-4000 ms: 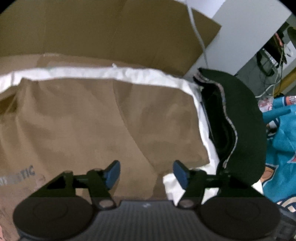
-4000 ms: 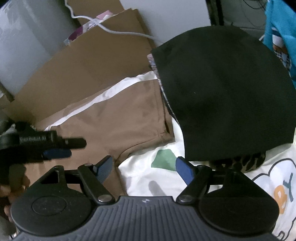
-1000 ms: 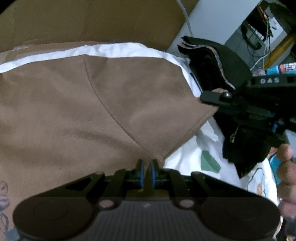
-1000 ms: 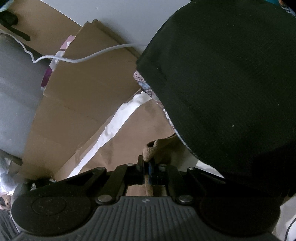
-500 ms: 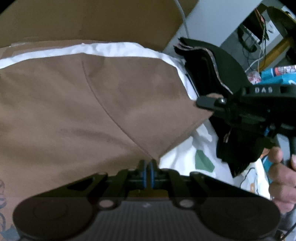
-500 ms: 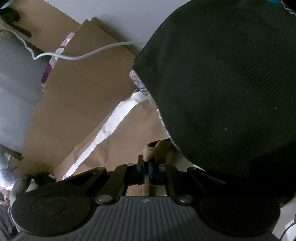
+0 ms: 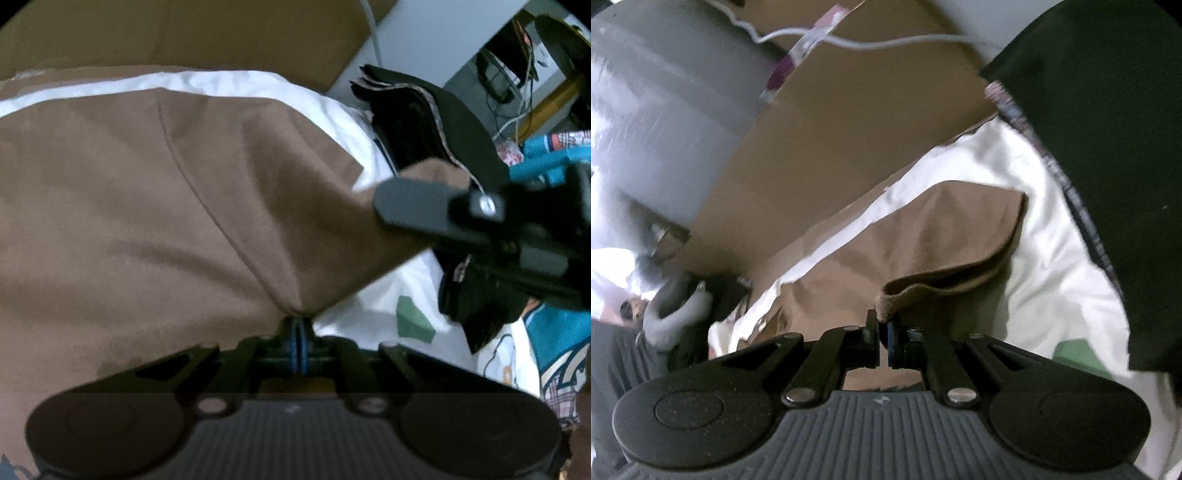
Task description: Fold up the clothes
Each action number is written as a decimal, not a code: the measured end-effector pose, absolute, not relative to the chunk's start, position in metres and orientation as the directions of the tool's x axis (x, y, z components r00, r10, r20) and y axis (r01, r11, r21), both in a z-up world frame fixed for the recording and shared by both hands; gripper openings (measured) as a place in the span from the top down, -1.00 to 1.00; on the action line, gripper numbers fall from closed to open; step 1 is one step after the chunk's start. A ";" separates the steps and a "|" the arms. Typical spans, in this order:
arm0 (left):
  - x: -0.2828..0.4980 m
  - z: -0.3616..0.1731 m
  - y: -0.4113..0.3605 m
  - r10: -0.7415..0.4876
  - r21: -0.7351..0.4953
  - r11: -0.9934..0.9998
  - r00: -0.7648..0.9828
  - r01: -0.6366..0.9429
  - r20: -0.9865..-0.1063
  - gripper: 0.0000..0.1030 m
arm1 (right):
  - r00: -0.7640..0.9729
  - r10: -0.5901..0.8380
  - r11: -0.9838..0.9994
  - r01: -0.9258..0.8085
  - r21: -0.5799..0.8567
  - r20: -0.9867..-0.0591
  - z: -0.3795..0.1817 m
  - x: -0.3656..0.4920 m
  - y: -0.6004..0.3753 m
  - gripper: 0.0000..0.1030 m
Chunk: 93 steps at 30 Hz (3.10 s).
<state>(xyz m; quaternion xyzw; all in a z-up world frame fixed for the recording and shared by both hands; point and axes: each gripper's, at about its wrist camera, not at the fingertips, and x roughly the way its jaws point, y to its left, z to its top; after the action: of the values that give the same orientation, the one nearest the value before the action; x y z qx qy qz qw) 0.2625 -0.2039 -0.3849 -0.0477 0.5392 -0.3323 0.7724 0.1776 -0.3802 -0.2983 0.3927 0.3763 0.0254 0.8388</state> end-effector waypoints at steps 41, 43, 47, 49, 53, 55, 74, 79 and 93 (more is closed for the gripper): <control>0.272 -0.315 -0.084 -0.565 -0.489 0.824 0.358 0.286 -0.743 0.35 | 0.526 0.230 0.912 0.177 0.370 -0.819 -0.278 0.121 -0.318 0.09; 0.271 -0.312 -0.083 -0.564 -0.495 0.825 0.366 0.272 -0.740 0.34 | 0.549 0.200 0.906 0.212 0.367 -0.811 -0.269 0.121 -0.328 0.08; 0.272 -0.307 -0.082 -0.555 -0.485 0.831 0.381 0.271 -0.739 0.28 | 0.589 0.144 0.891 0.273 0.363 -0.795 -0.264 0.127 -0.349 0.07; 0.275 -0.306 -0.082 -0.546 -0.472 0.838 0.395 0.274 -0.739 0.21 | 0.611 0.120 0.875 0.308 0.374 -0.782 -0.267 0.134 -0.360 0.07; 0.286 -0.314 -0.085 -0.529 -0.446 0.848 0.400 0.286 -0.748 0.21 | 0.650 0.062 0.846 0.368 0.385 -0.757 -0.282 0.154 -0.379 0.07; 0.291 -0.319 -0.085 -0.521 -0.436 0.852 0.406 0.288 -0.750 0.21 | 0.674 0.054 0.830 0.380 0.409 -0.736 -0.291 0.164 -0.385 0.07; 0.348 -0.348 -0.098 -0.518 -0.477 0.853 0.459 0.213 -0.722 0.32 | 0.725 -0.048 0.837 0.405 0.369 -0.687 -0.338 0.208 -0.399 0.10; 0.352 -0.353 -0.107 -0.520 -0.476 0.852 0.458 0.219 -0.721 0.34 | 0.696 -0.073 0.822 0.448 0.352 -0.715 -0.348 0.216 -0.400 0.10; 0.354 -0.357 -0.118 -0.520 -0.469 0.853 0.442 0.229 -0.731 0.34 | 0.709 0.036 0.810 0.392 0.436 -0.705 -0.346 0.226 -0.410 0.99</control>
<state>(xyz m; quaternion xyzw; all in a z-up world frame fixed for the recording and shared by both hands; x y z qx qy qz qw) 0.3545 -0.1179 -0.3572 -0.1523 0.4782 -0.2243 0.8353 0.2258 -0.4100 -0.3459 0.2909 0.3679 -0.1016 0.8773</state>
